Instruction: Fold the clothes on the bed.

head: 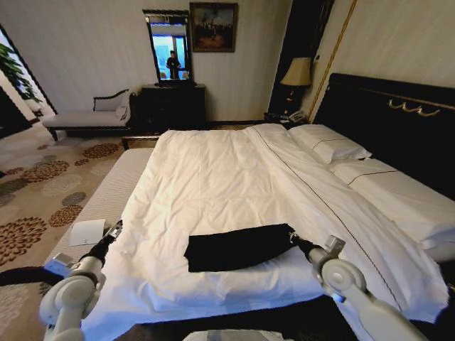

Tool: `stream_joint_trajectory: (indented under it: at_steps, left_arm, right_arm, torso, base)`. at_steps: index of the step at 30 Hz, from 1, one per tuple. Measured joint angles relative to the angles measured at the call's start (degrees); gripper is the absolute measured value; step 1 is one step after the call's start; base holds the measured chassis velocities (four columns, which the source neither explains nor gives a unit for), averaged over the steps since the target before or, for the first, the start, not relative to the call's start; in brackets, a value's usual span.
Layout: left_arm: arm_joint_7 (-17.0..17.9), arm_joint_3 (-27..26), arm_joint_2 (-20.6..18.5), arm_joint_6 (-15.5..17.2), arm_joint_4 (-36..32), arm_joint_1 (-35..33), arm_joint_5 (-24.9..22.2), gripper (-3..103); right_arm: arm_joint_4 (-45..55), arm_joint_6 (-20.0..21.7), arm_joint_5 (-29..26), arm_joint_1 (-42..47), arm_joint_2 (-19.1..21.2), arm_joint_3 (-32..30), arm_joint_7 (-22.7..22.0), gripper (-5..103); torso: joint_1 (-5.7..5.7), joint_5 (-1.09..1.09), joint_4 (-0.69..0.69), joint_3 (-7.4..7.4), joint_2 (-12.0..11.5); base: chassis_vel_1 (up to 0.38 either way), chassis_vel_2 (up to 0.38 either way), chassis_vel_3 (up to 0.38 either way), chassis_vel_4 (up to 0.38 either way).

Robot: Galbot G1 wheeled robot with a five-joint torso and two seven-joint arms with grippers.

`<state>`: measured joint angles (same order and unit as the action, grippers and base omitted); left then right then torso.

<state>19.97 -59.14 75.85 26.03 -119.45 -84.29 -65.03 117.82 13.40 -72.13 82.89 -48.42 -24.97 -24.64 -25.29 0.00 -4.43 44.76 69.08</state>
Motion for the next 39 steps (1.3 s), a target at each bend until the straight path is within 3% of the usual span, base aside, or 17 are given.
stream_joint_trajectory:
  at_steps: [3, 4, 8, 9, 13, 23, 39]
  left_arm:
    - [0.3, -2.7, -2.2, -0.1, 1.6, 0.5, -1.4, 100]
    - [0.3, -2.7, -2.2, -0.1, 1.6, 0.5, -1.4, 100]
    - [0.4, -5.8, -5.0, 0.0, 3.6, 0.8, -2.1, 100]
    - [0.4, -5.8, -5.0, 0.0, 3.6, 0.8, -2.1, 100]
    - [0.7, -10.8, -7.3, 0.3, 6.1, -0.2, -3.4, 100]
    - [0.7, -16.9, -8.6, 0.6, 7.4, -2.7, -6.5, 100]
    - [0.8, -18.9, -7.4, 0.8, 5.5, -4.7, -7.5, 100]
  right_arm:
    - [-1.2, -4.6, 6.8, -1.9, -0.7, 5.1, 11.0, 1]
    - [-1.2, -4.6, 6.8, -1.9, -0.7, 5.1, 11.0, 1]
    - [-4.3, -9.6, 13.2, -4.9, -1.0, 12.1, 24.2, 1]
    - [-4.3, -9.6, 13.2, -4.9, -1.0, 12.1, 24.2, 1]
    - [-8.2, -11.9, 16.6, -9.7, -2.3, 20.3, 31.6, 1]
    - [-17.1, -11.2, 18.5, -21.1, -6.9, 33.9, 33.0, 1]
    - [-22.1, -10.6, 18.2, -28.1, -8.1, 43.8, 32.5, 1]
  torso:
    - [0.0, -0.02, 0.01, 0.0, 0.0]
    - [0.0, -0.02, 0.01, 0.0, 0.0]
    - [0.0, -0.03, 0.0, 0.0, 0.0]
    - [0.0, -0.03, 0.0, 0.0, 0.0]
    - [0.01, -0.01, 0.02, 0.0, 0.0]
    - [0.0, 0.0, 0.01, 0.0, 0.0]
    - [0.01, 0.0, 0.01, 0.0, 0.0]
  base:
    - [0.0, 0.0, 0.0, 0.0]
    - [0.0, 0.0, 0.0, 0.0]
    - [0.0, 0.0, 0.0, 0.0]
    - [0.0, 0.0, 0.0, 0.0]
    - [0.0, 0.0, 0.0, 0.0]
    - [0.0, 0.0, 0.0, 0.0]
    - [0.0, 0.0, 0.0, 0.0]
